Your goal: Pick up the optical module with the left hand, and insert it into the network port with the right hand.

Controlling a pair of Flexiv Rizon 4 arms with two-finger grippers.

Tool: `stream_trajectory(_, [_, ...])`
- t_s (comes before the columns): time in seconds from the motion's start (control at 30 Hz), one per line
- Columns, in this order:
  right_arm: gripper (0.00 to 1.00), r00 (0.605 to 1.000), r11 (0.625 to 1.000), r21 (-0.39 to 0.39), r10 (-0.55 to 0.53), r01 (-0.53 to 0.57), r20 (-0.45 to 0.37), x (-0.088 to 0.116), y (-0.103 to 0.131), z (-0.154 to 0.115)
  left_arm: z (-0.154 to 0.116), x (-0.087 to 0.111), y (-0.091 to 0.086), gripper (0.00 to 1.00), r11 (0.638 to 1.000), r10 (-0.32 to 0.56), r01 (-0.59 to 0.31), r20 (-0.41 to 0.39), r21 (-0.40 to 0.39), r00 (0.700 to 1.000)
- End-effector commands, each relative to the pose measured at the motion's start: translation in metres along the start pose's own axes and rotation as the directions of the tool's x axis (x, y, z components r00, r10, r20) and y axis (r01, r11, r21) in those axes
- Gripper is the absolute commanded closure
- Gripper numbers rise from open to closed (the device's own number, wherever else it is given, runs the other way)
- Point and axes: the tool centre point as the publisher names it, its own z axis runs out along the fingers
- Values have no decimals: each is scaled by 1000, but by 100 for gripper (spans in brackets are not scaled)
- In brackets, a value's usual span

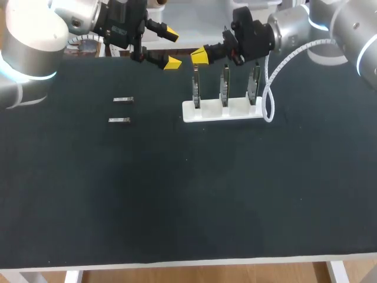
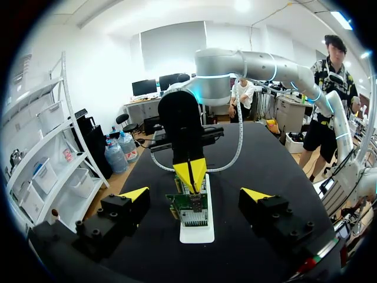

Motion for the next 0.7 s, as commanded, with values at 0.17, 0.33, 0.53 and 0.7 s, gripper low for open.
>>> stream_trajectory(0.17, [100, 1000, 997, -80, 14, -14, -6, 4, -9, -3, 0, 0, -1, 0, 1000, -1, 1, -2, -4, 1000])
stream_trajectory(0.33, [100, 1000, 997, -79, 22, -22, -2, 5, -10, -2, 0, 0, -1, 0, 1000, -1, 1, -2, -4, 1000])
stream_trajectory(0.53, [100, 1000, 996, -85, 26, -26, 0, 7, -10, -1, 0, 0, -1, 0, 1000, -1, 1, -2, -4, 1000])
stream_trajectory(0.7, [100, 999, 996, -87, 33, -33, 0, 9, -10, -1, 0, 0, -1, 0, 1000, -1, 1, -2, -4, 1000])
